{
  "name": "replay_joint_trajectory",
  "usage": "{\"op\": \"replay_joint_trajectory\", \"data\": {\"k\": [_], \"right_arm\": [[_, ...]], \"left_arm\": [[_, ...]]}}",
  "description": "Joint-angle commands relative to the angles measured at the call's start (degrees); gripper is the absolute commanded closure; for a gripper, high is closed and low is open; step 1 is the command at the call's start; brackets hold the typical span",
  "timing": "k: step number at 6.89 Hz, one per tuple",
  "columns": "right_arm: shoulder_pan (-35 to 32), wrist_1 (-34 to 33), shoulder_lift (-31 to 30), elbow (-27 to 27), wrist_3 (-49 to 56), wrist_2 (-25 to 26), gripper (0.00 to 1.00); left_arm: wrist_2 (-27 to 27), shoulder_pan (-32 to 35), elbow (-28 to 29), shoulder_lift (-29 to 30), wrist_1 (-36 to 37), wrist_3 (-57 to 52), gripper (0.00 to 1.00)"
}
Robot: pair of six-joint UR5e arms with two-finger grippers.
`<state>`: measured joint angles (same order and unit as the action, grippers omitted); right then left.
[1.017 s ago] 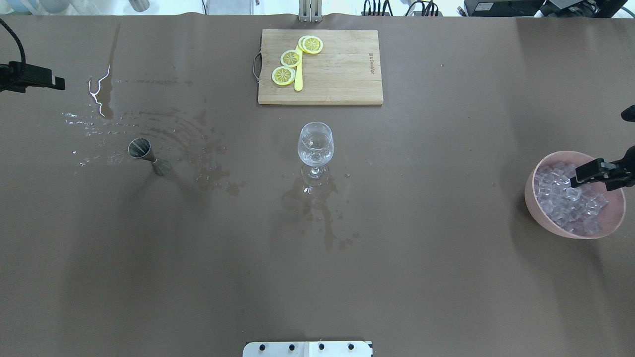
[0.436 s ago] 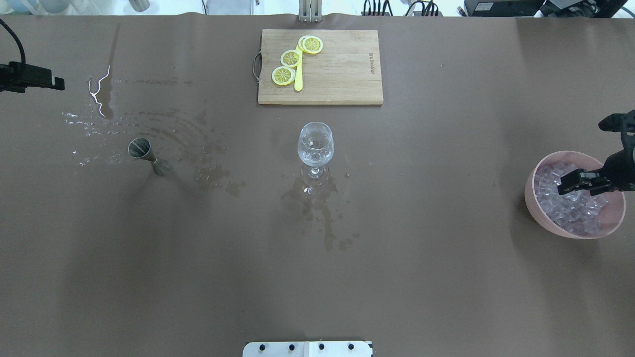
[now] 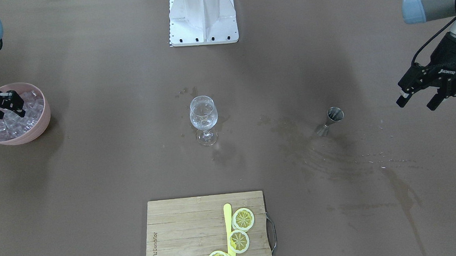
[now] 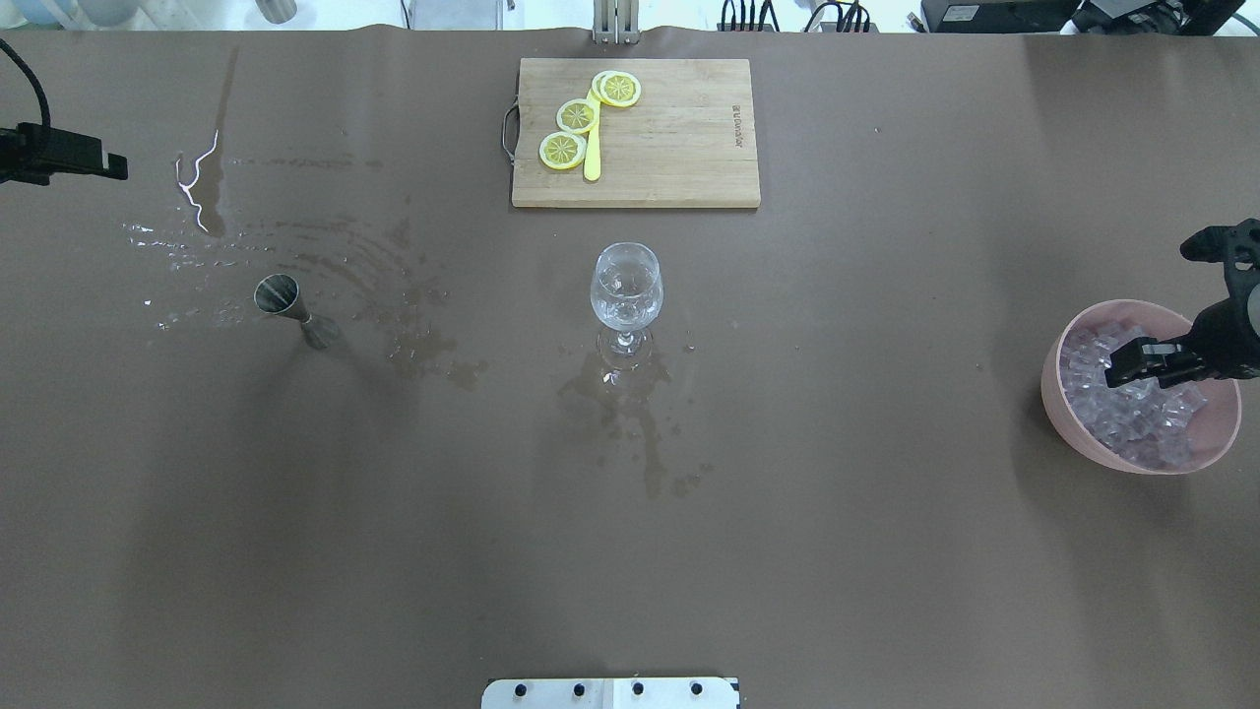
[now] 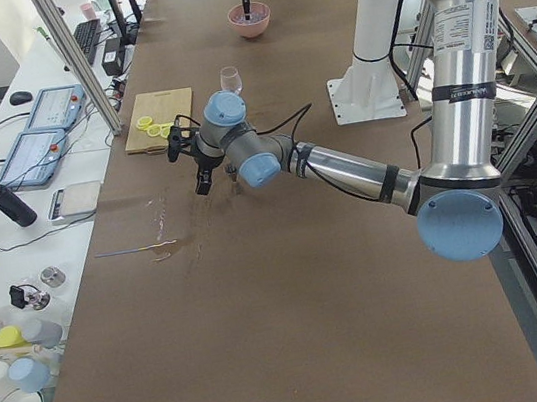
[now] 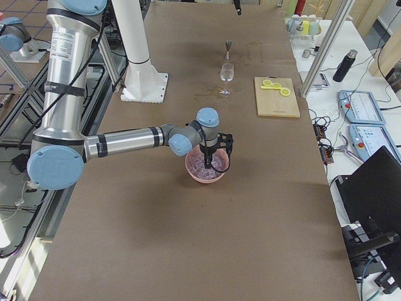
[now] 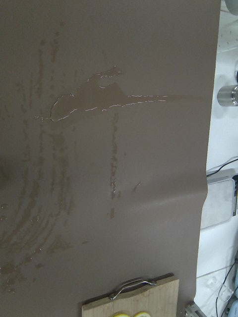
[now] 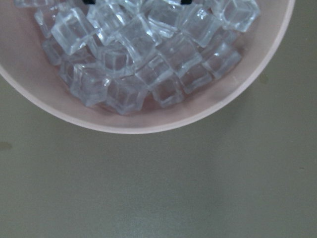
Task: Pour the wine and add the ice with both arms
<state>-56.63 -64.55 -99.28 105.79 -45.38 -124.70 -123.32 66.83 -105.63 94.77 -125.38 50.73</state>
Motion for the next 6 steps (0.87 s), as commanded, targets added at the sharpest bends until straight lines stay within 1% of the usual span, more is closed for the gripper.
{"op": "replay_joint_trajectory", "data": {"k": [1, 2, 4, 6], "right_arm": [[0.03, -0.14, 0.58, -0.06, 0.03, 0.07, 0.42], [0.03, -0.14, 0.58, -0.06, 0.03, 0.07, 0.57], [-0.06, -0.22, 0.49, -0.06, 0.38, -0.01, 0.67], [-0.14, -0.31, 0.58, 0.47, 0.47, -0.19, 1.0]], "left_arm": [[0.01, -0.04, -0.02, 0.07, -0.04, 0.07, 0.03], [0.01, -0.04, -0.02, 0.07, -0.04, 0.07, 0.03], [0.01, -0.04, -0.1, 0.07, -0.04, 0.07, 0.02], [-0.08, 0.05, -0.28, -0.02, -0.04, 0.16, 0.03]]}}
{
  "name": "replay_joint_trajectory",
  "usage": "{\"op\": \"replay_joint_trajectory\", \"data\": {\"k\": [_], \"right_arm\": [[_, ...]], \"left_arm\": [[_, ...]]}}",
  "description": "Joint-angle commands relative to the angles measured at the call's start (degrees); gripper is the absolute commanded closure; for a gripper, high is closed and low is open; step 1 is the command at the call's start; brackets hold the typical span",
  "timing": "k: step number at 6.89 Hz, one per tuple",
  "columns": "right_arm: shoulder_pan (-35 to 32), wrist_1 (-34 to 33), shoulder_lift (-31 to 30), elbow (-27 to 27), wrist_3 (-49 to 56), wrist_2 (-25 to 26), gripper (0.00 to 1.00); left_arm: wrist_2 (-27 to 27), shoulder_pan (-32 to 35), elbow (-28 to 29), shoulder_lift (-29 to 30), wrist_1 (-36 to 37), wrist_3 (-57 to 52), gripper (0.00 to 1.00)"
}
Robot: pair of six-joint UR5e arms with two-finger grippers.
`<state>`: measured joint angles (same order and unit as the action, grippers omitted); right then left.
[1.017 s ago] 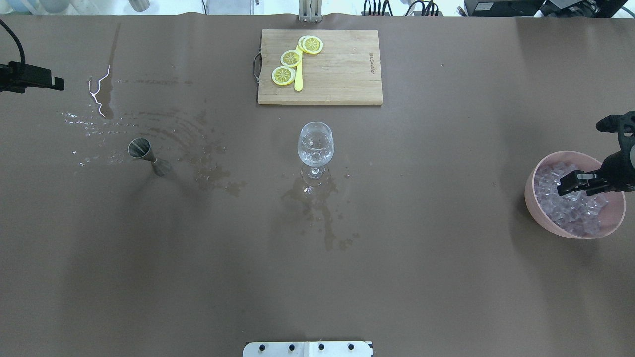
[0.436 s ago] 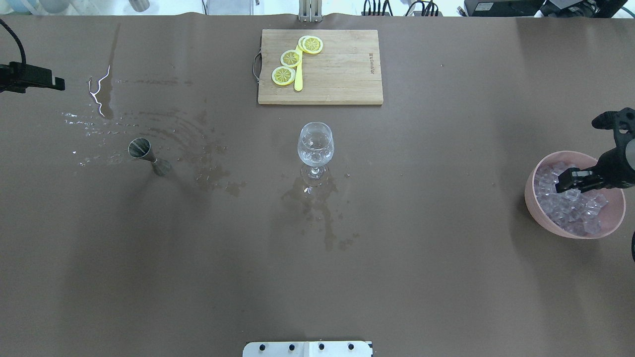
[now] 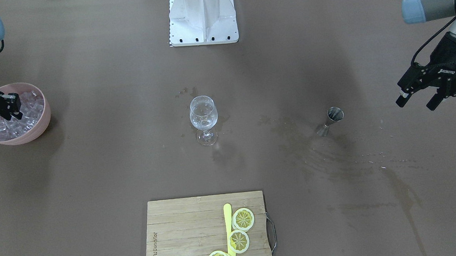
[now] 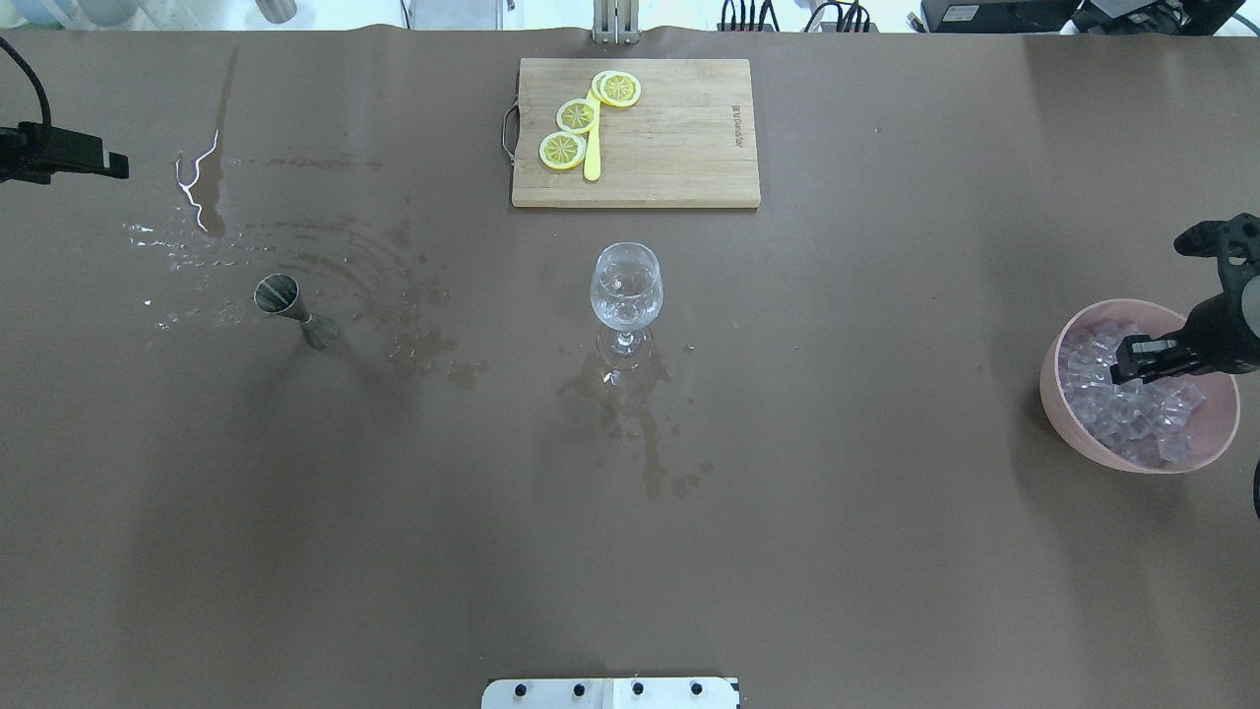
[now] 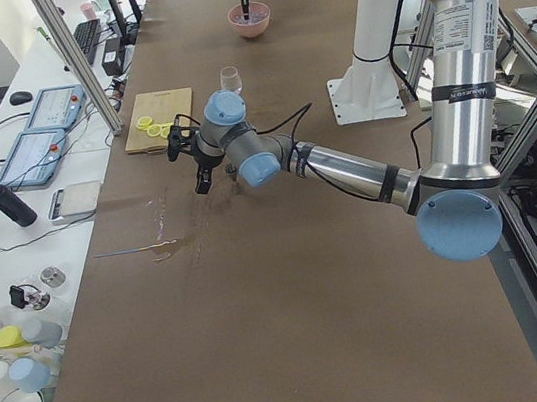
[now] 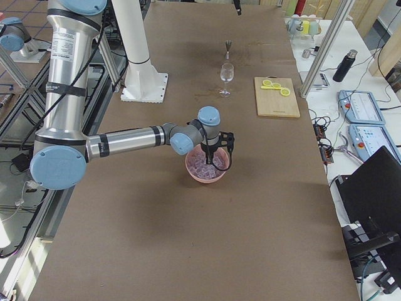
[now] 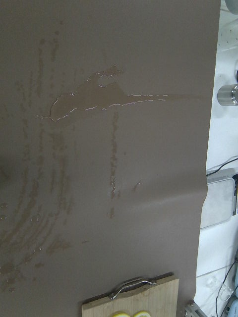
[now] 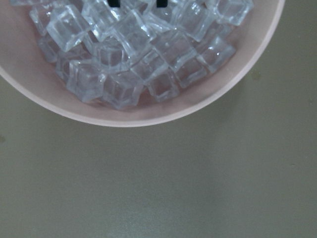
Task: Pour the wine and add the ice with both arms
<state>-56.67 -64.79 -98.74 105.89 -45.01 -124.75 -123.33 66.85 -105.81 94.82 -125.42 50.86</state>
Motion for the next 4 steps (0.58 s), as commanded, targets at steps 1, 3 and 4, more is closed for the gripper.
{"op": "replay_joint_trajectory", "data": {"k": [1, 3, 4], "right_arm": [[-0.54, -0.42, 0.04, 1.59, 0.19, -1.02, 1.0], [-4.21, -0.95, 0.82, 3.62, 0.1, -6.69, 1.0], [-8.07, -6.09, 5.53, 3.8, -0.25, -11.35, 1.0]], "left_arm": [[-0.07, 0.04, -0.19, -0.07, 0.0, 0.03, 0.03], [-0.16, 0.04, -0.37, -0.42, 0.0, 0.03, 0.03], [-0.16, 0.04, -0.37, -0.51, -0.09, 0.03, 0.03]]}}
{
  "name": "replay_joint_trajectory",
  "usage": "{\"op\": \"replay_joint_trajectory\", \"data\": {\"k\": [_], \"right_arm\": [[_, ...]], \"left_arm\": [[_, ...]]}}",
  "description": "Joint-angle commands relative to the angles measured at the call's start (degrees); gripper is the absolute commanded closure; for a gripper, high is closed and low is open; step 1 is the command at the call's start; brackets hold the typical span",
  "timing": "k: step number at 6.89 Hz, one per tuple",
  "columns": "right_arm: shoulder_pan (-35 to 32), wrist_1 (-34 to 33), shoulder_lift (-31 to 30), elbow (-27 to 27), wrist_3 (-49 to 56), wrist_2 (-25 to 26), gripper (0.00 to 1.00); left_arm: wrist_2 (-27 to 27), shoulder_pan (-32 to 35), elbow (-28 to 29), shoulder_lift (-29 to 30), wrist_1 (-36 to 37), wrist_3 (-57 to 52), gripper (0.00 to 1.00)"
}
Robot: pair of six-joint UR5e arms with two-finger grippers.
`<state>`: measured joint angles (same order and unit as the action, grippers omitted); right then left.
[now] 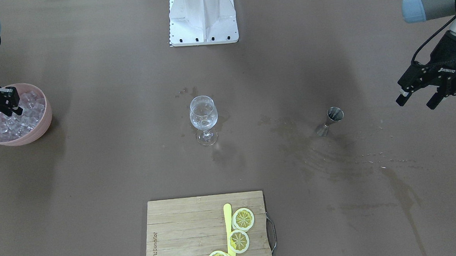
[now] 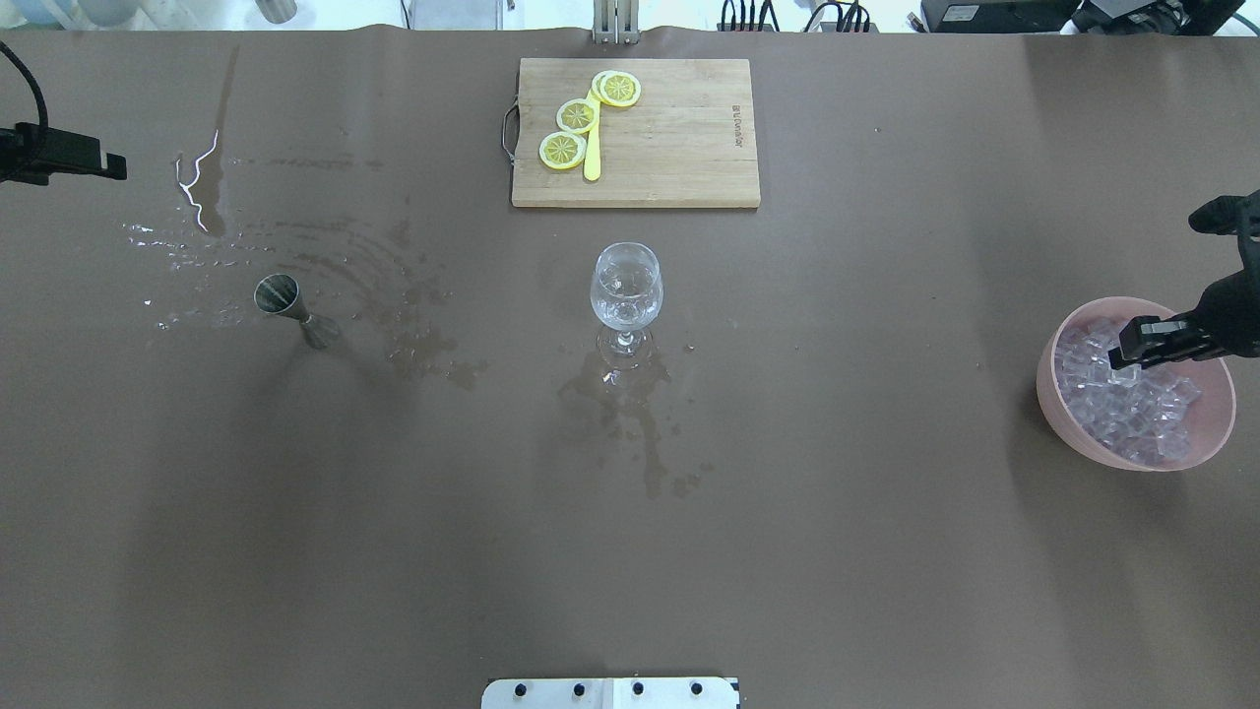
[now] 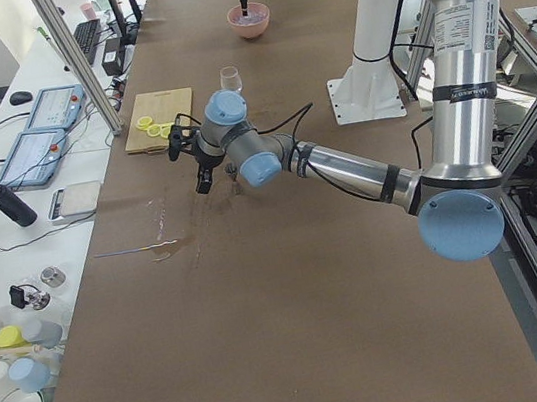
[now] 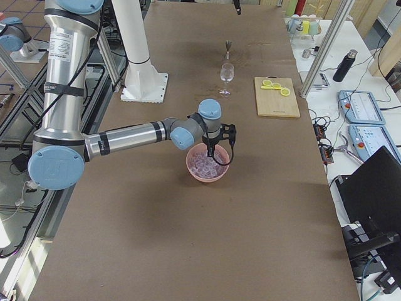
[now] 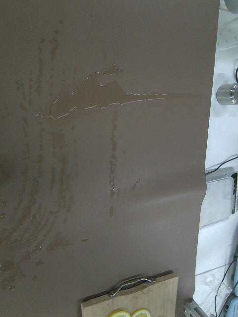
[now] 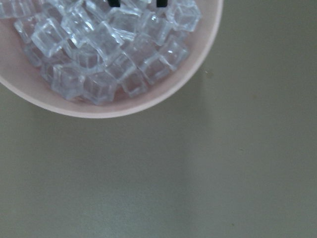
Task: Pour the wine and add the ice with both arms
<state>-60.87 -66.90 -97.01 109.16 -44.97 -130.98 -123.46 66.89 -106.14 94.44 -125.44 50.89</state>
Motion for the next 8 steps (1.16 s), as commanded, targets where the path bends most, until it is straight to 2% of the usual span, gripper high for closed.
{"op": "replay_joint_trajectory", "data": {"k": [1, 2, 4, 7, 8], "right_arm": [[-5.03, -12.12, 9.33, 2.44, -0.3, -6.29, 1.0], [-5.13, -17.08, 13.04, 4.2, -0.38, -6.13, 1.0], [-5.05, -21.07, 18.23, 5.1, -2.74, -6.22, 1.0], [-1.9, -21.26, 25.71, 5.54, -14.67, -5.26, 1.0], [-0.05, -21.26, 28.52, 5.36, -18.54, -4.38, 1.0]], "left_arm": [[-0.12, 0.09, -0.03, -0.05, 0.19, -0.09, 0.03], [-0.2, 0.87, 0.14, -0.31, 0.46, -0.17, 0.03], [-2.39, 4.02, 0.93, -0.23, 3.16, -2.26, 0.03], [-1.97, 10.61, 0.41, -0.22, 24.13, -32.33, 0.03], [-1.96, 13.94, 1.63, -0.66, 25.32, -38.69, 0.03]]}}
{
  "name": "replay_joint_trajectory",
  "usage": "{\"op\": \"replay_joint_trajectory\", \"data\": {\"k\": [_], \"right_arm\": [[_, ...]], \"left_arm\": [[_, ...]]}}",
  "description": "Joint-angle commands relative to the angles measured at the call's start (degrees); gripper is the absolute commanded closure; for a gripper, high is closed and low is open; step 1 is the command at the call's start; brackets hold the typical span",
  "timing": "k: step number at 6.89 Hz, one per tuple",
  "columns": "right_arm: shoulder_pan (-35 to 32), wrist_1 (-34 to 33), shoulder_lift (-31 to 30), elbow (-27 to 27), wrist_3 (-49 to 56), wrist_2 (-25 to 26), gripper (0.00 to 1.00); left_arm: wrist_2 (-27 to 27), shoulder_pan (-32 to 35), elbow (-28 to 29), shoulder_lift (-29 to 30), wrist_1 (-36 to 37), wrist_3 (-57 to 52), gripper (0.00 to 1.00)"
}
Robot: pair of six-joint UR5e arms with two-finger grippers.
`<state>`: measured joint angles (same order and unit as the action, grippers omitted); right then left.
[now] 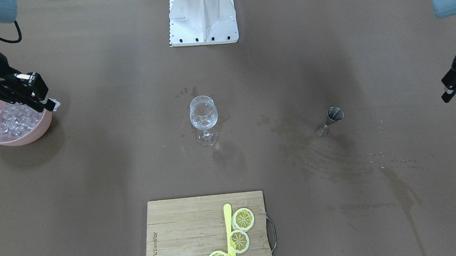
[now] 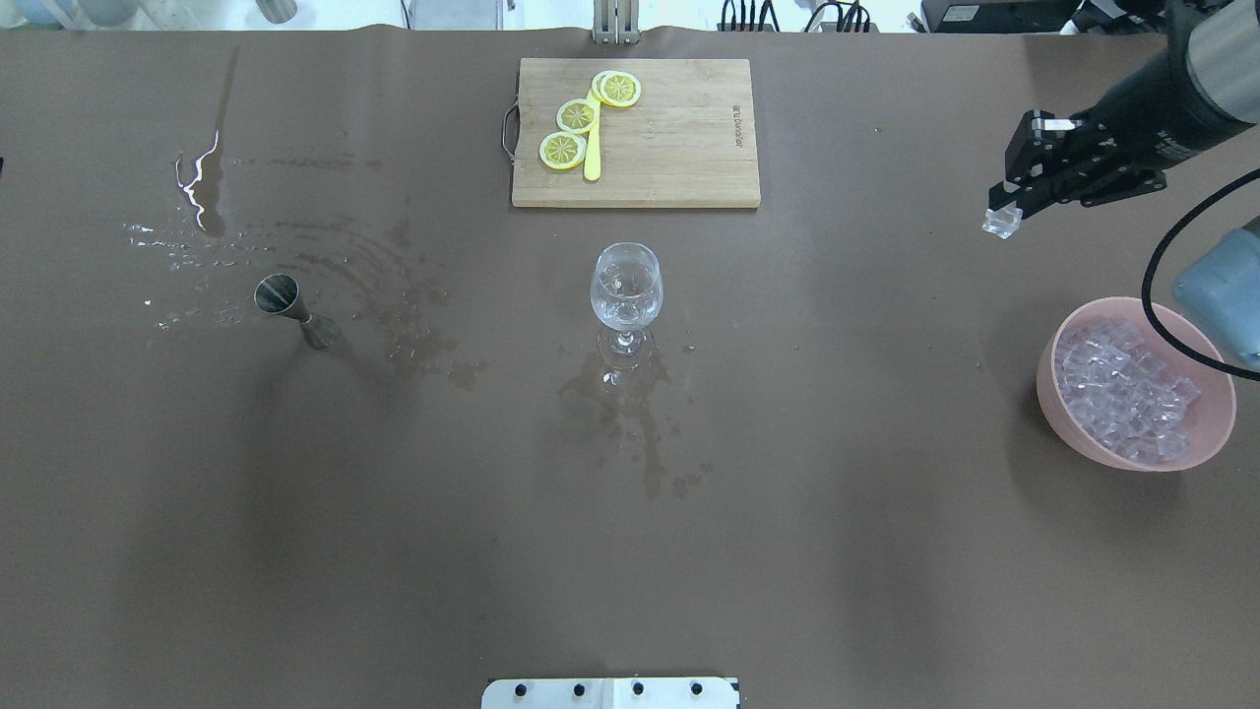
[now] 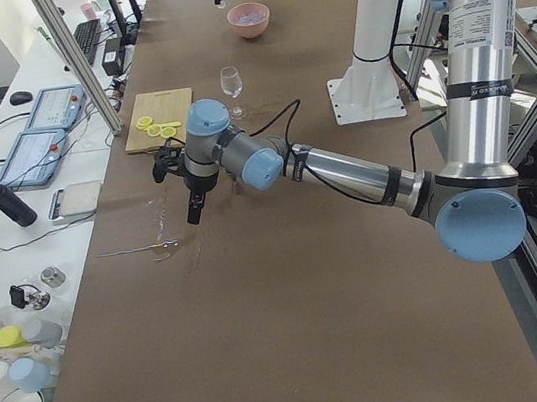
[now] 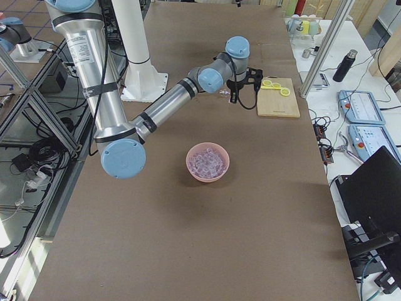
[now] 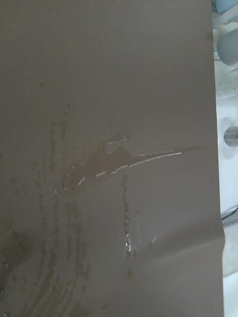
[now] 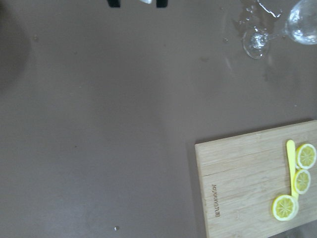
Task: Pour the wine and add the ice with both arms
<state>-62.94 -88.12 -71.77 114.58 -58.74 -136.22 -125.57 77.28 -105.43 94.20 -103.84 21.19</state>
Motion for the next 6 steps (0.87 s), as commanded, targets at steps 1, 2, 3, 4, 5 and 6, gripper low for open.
{"op": "replay_joint_trajectory", "data": {"k": [1, 2, 3, 4, 5, 6], "right_arm": [[5.08, -0.03, 6.35, -0.5, -8.72, 3.04, 1.0], [8.16, 0.23, 9.34, -1.81, -11.55, 5.24, 1.0], [10.45, 0.67, 12.32, -3.39, -14.97, 6.56, 1.0], [12.82, 0.76, 15.05, -4.53, -17.18, 8.49, 1.0], [14.76, 0.93, 18.47, -6.11, -20.25, 10.77, 1.0], [16.87, 2.59, 19.46, -6.91, -22.02, 13.14, 1.0]], "left_arm": [[-0.2, 5.14, 1.54, -1.21, 3.73, -9.41, 0.02], [-0.2, 5.24, 1.72, -1.47, 3.82, -8.81, 0.02], [-0.38, 5.33, 2.33, -1.48, 3.91, -8.54, 0.02], [-0.38, 5.33, 2.34, -1.48, 3.91, -8.54, 0.02], [-0.38, 5.33, 2.34, -1.48, 4.08, -8.36, 0.02], [-0.38, 5.33, 2.34, -1.48, 4.08, -7.84, 0.02]]}}
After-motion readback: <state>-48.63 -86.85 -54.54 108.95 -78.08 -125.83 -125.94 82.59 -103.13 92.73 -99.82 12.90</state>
